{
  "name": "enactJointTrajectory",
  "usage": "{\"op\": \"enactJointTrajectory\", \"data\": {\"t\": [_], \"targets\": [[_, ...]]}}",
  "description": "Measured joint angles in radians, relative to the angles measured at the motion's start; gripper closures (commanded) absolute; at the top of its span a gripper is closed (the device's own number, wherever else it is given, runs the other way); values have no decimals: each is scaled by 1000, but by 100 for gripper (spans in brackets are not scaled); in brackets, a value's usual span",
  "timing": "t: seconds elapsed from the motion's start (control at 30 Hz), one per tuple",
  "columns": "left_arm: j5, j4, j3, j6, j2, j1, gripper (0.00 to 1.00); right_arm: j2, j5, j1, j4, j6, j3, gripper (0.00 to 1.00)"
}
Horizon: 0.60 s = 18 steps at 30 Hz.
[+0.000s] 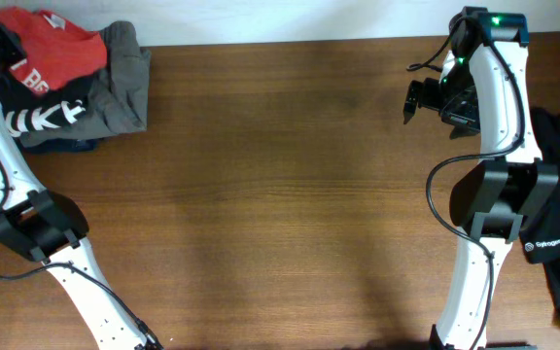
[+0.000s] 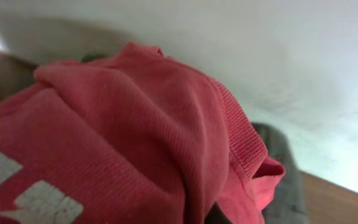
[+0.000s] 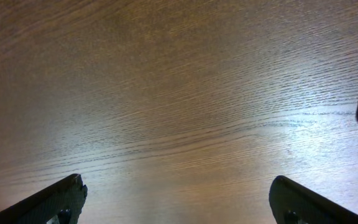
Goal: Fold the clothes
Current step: 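Move the held bundle onto the dark clothes stack at top left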
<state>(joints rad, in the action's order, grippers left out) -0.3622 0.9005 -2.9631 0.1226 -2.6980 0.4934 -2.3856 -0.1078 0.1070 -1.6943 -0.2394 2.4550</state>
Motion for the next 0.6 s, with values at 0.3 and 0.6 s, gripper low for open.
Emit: {"op": "enactJointTrajectory", "data": {"t": [0.3, 0.6], "targets": [[23, 52, 124, 21, 0, 5, 1, 0, 0, 0, 0, 0, 0, 1], [24, 137, 125, 211, 19, 9, 1, 0, 0, 0, 0, 0, 0, 1]]}}
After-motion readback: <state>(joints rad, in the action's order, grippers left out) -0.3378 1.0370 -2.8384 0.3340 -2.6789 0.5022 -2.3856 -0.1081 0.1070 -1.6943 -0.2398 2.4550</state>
